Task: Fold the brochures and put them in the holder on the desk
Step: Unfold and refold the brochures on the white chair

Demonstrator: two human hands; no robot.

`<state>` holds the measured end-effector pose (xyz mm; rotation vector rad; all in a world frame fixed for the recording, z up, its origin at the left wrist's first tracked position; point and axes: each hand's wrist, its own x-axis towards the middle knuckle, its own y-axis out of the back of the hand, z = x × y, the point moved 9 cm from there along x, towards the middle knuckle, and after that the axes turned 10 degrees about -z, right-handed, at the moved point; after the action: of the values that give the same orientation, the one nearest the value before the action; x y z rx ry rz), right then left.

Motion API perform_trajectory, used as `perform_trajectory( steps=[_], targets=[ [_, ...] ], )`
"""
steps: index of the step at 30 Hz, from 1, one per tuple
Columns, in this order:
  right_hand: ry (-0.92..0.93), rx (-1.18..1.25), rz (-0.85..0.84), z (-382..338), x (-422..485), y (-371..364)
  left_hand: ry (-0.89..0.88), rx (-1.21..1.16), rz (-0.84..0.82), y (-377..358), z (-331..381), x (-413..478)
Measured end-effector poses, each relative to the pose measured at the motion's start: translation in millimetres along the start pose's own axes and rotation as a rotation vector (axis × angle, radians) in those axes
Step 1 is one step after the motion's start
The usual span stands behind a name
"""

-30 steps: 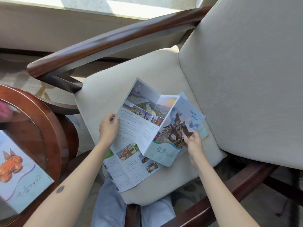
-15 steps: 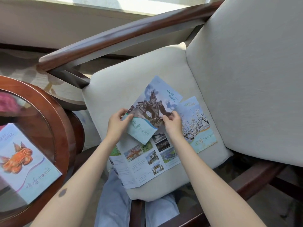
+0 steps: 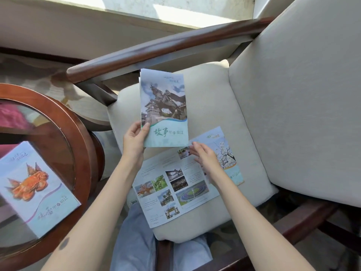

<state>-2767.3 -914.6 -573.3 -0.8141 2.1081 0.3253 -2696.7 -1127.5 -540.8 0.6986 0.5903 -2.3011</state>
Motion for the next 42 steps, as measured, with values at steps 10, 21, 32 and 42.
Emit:
perform_trajectory(
  steps=[10,21,32,42],
  targets=[
    [-0.039,-1.055,-0.258,44,7,-61,0.188,-0.016,0.09,61,-74,-33],
    [0.067,-0.65,0.146,-24,-1,-85,0.086,-0.14,0.091,100,-46,-67],
    [0.288,-0.327,-0.081,-82,-19,-243,-0.118,-0.201,0.344,226,11,-118],
    [0.315,-0.774,-0.037,-43,-31,-349,-0.107,0.487,0.792,333,5,-209]
  ],
)
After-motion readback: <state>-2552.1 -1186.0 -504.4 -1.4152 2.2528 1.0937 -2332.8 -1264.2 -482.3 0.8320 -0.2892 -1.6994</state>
